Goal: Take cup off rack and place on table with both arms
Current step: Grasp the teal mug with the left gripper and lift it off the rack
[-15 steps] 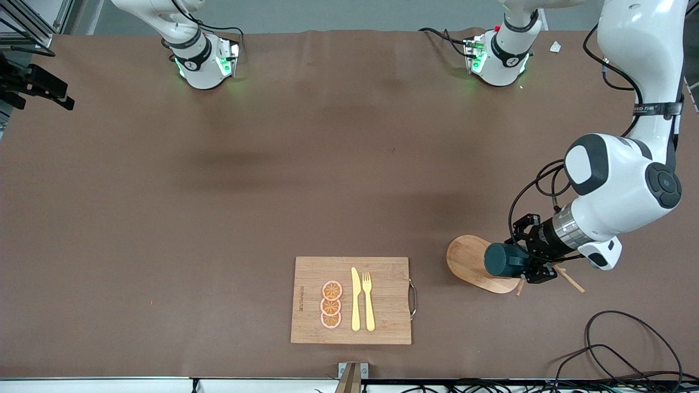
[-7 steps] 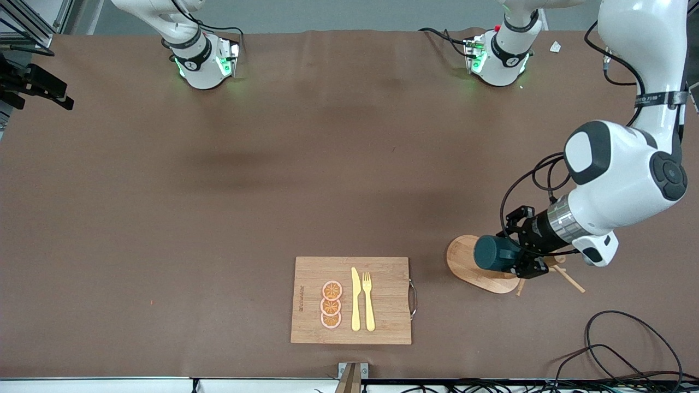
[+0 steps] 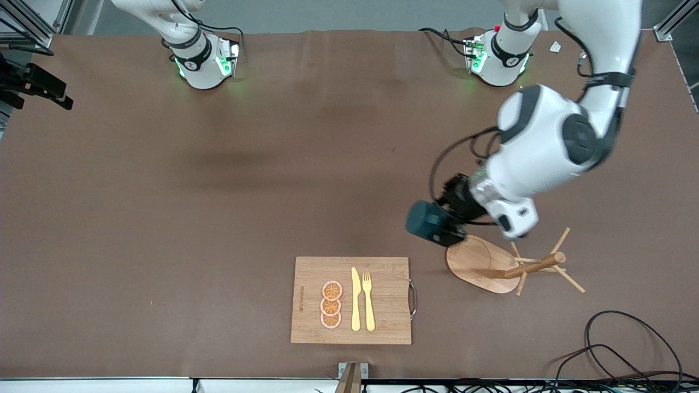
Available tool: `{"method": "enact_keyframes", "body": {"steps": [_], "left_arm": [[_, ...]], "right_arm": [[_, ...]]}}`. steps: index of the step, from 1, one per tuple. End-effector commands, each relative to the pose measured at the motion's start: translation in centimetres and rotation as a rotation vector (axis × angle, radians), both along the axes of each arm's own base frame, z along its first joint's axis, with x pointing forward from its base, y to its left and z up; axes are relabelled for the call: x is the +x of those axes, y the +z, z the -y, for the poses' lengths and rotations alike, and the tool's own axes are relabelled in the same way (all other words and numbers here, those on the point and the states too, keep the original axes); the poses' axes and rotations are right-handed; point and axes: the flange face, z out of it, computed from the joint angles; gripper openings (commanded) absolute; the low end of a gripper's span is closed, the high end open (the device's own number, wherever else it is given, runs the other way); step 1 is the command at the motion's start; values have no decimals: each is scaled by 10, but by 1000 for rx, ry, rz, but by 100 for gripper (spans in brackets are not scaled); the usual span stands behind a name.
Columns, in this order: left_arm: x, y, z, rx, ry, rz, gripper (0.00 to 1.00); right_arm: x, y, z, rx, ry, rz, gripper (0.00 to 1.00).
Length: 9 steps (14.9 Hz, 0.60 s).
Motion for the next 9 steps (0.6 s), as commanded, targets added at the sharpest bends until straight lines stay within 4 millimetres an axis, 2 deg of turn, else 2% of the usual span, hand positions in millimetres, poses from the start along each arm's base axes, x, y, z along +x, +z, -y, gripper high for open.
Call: {"method": "enact_keyframes", "body": {"steps": [1, 2, 3, 5, 7, 9], "left_arm": [[-23, -7, 66, 43, -103, 49, 64], [-28, -13, 86, 54, -134, 59, 64], [-40, -21, 114, 71, -185, 76, 64], [-64, -42, 158, 132, -263, 146, 64], [-86, -69, 196, 169, -298, 215, 64], [-116, -104, 231, 280, -431, 302, 64]], "right_arm": [[-2, 3, 3, -4, -8, 4, 100], [-1, 2, 5, -4, -10, 3, 100], [1, -2, 6, -5, -12, -5, 100], [3, -3, 8, -6, -15, 0, 100], [4, -4, 8, -4, -15, 0, 100], [4, -4, 8, -4, -16, 1, 100]]}}
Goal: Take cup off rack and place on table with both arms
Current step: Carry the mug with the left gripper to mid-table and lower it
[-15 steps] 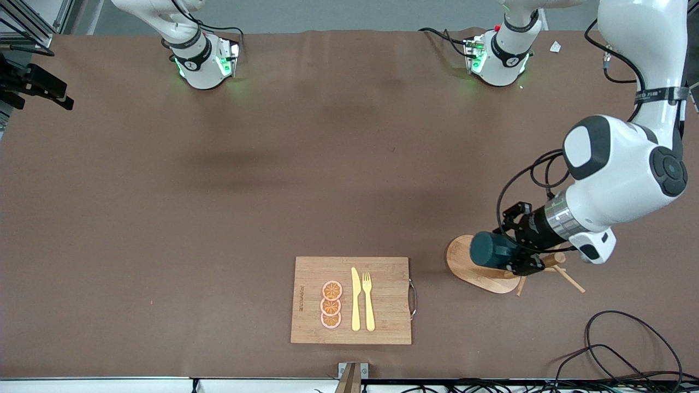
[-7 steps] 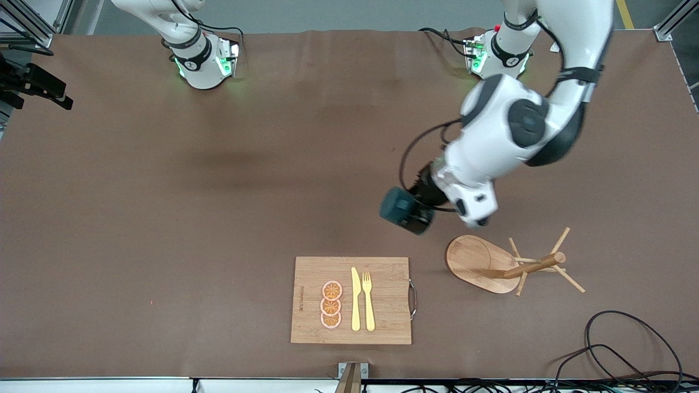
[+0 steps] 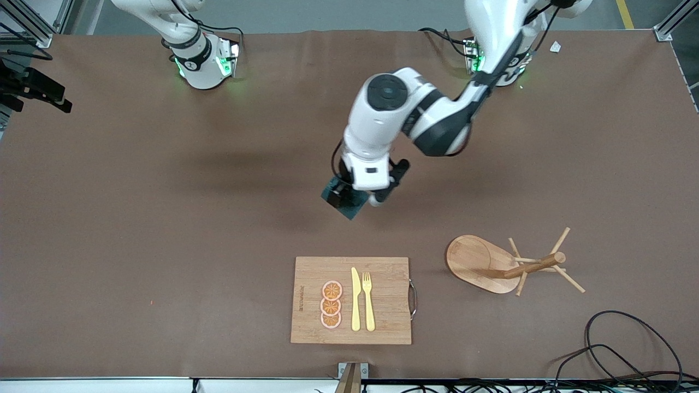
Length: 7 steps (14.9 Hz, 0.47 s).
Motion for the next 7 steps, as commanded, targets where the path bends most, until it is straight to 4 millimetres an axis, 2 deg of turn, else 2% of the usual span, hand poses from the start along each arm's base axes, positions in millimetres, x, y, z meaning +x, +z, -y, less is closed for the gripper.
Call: {"method": "enact_keyframes", "body": {"steps": [1, 2, 3, 5, 7], "left_arm": [[-29, -41, 45, 128, -149, 137, 63], [-47, -60, 63, 180, -213, 185, 62], [-58, -80, 73, 242, -258, 233, 62], [-84, -109, 91, 351, -356, 344, 62], [-102, -129, 103, 427, -453, 444, 62]], "right_arm": [[1, 0, 5, -7, -9, 6, 100], [3, -3, 5, -8, -9, 0, 100], [6, -4, 5, -10, -6, -2, 100], [17, -6, 6, -17, -1, 23, 100], [21, -5, 7, -19, 1, 46, 100]]}}
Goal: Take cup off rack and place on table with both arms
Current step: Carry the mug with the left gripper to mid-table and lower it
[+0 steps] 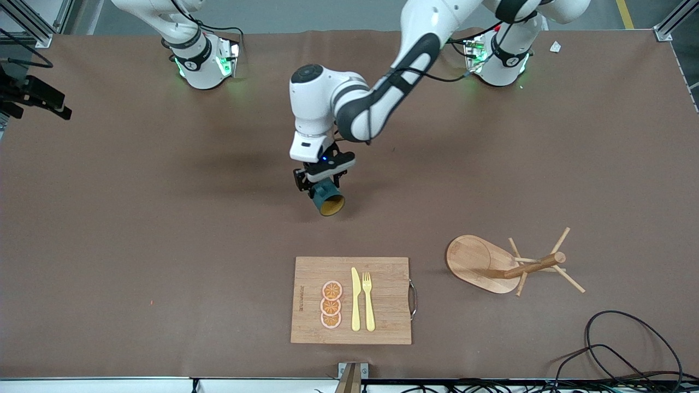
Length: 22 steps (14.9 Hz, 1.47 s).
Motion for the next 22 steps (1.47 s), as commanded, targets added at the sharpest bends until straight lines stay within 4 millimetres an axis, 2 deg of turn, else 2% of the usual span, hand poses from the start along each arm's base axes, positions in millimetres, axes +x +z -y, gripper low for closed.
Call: {"method": "enact_keyframes", "body": {"steps": [1, 4, 7, 11, 13, 16, 17, 18, 19, 20, 22], "left_arm": [[-12, -21, 17, 101, -139, 168, 63], [-31, -54, 27, 179, -220, 373, 62], [-34, -88, 24, 222, -309, 545, 62], [-42, -124, 22, 145, -351, 718, 62], [-59, -140, 26, 101, -344, 768, 63], [-68, -163, 22, 129, -369, 834, 74], [-74, -165, 24, 124, -367, 837, 96], [-77, -163, 26, 118, -360, 832, 100], [-83, -160, 30, 104, -354, 821, 100], [-92, -157, 36, 86, -344, 803, 100], [-119, -146, 49, 50, -258, 726, 100]], "right_arm": [[7, 3, 4, -16, 4, 21, 100], [7, 3, 4, -17, 6, 22, 100], [12, -2, 12, -14, -12, 27, 100], [23, -7, 14, -23, -11, 58, 100], [29, -13, 16, -23, -14, 57, 100], [35, -23, 19, -24, -16, 48, 100], [37, -27, 19, -23, -18, 40, 100], [45, -42, 20, -22, -19, 8, 100], [47, -47, 20, -21, -18, 0, 100], [48, -48, 21, -23, -19, -2, 100], [58, -67, 20, -17, -17, -33, 100]]}}
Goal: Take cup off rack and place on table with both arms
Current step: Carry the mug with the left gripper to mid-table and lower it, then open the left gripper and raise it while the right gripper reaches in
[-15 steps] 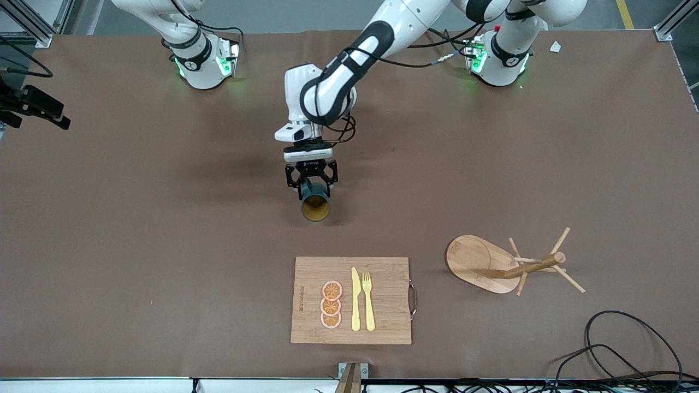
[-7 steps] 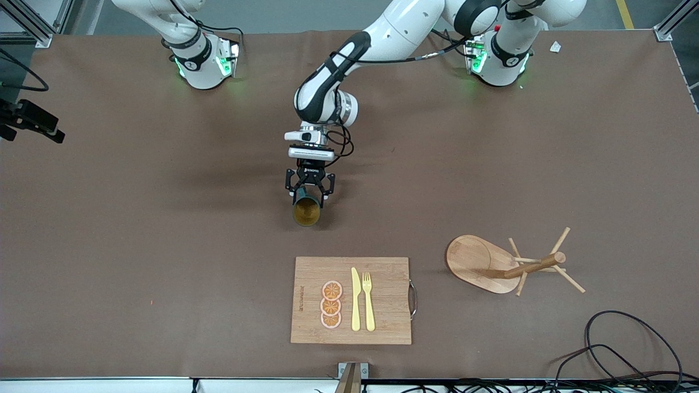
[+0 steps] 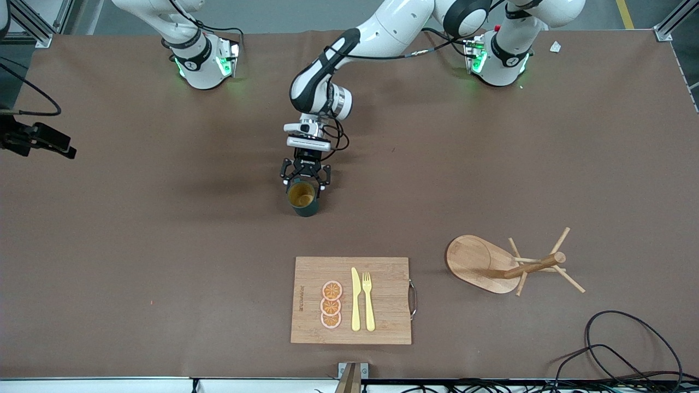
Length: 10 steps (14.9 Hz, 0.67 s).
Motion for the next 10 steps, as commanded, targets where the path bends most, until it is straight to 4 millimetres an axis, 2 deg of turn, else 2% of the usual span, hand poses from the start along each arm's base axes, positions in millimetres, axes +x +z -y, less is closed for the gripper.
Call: {"method": "enact_keyframes", "body": {"steps": [1, 5, 10], "left_arm": [[-34, 35, 23, -81, 105, -84, 100], [-68, 95, 39, -113, 275, -193, 100], [-73, 185, 39, -218, 441, -318, 100]], "right_arm": [[10, -14, 1, 1, 10, -23, 100], [26, -42, -32, 14, 50, -59, 100], [47, -87, -40, 79, 42, -76, 100]]}}
